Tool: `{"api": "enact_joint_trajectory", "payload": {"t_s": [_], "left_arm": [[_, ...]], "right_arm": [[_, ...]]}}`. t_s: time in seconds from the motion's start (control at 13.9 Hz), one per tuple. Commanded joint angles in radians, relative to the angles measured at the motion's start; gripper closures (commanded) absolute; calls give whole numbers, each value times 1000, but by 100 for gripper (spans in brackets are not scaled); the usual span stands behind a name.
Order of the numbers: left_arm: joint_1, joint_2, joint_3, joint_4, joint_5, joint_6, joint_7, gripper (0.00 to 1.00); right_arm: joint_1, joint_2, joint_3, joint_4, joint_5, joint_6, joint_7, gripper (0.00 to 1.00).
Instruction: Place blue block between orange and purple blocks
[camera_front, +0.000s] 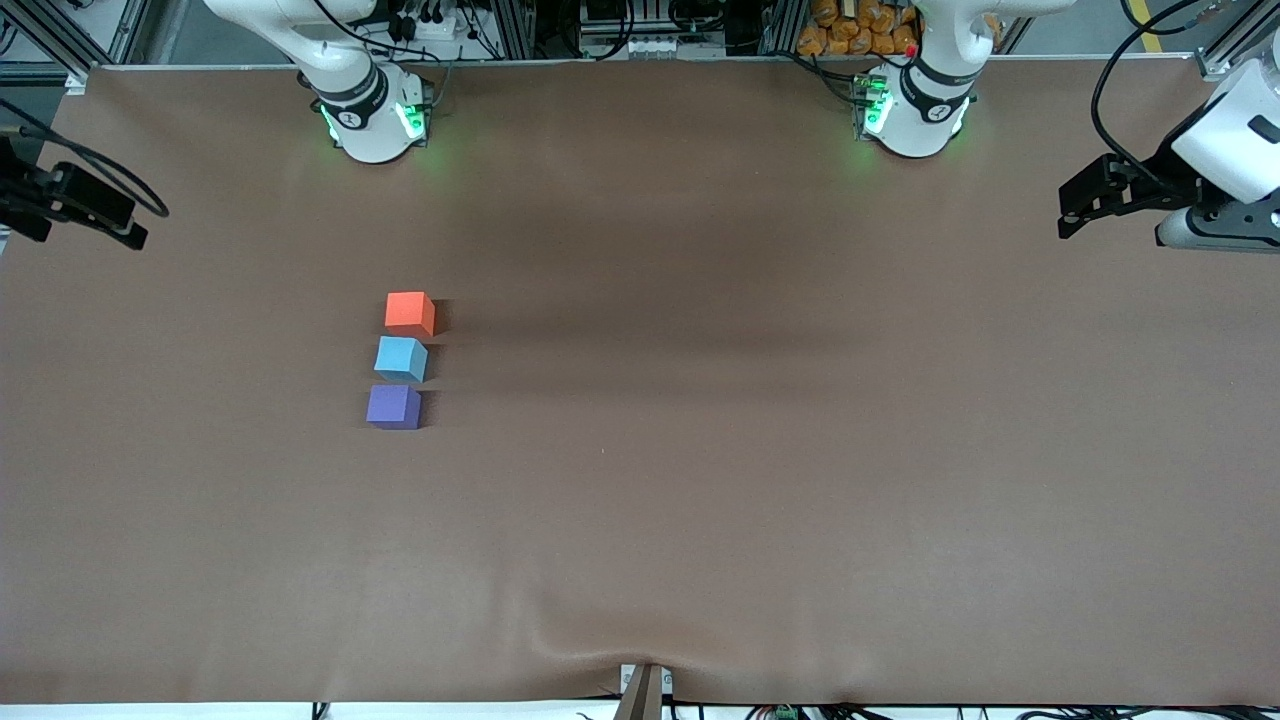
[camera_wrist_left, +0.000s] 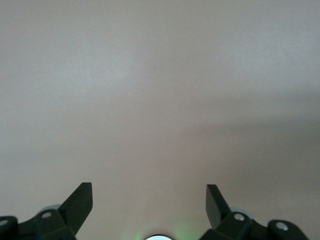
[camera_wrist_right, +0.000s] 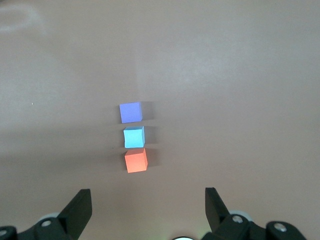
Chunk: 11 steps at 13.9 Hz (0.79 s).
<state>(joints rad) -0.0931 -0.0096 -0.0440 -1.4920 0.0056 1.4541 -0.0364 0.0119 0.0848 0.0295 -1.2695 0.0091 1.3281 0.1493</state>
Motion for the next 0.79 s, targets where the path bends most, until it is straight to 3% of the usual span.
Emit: {"api": "enact_joint_trajectory", "payload": {"t_s": [0.0, 0.22, 0.72], "left_arm": [[3, 2, 1, 15, 1, -1, 12, 0], [3, 2, 1, 15, -1, 5, 12, 0], [3, 2, 0, 15, -3, 8, 12, 0]], "right_arm": [[-6, -16, 6, -50, -26, 36, -52, 0], [-7, -22, 6, -57, -35, 28, -122, 0], [-21, -161, 3, -269, -35, 129, -123, 0]]}}
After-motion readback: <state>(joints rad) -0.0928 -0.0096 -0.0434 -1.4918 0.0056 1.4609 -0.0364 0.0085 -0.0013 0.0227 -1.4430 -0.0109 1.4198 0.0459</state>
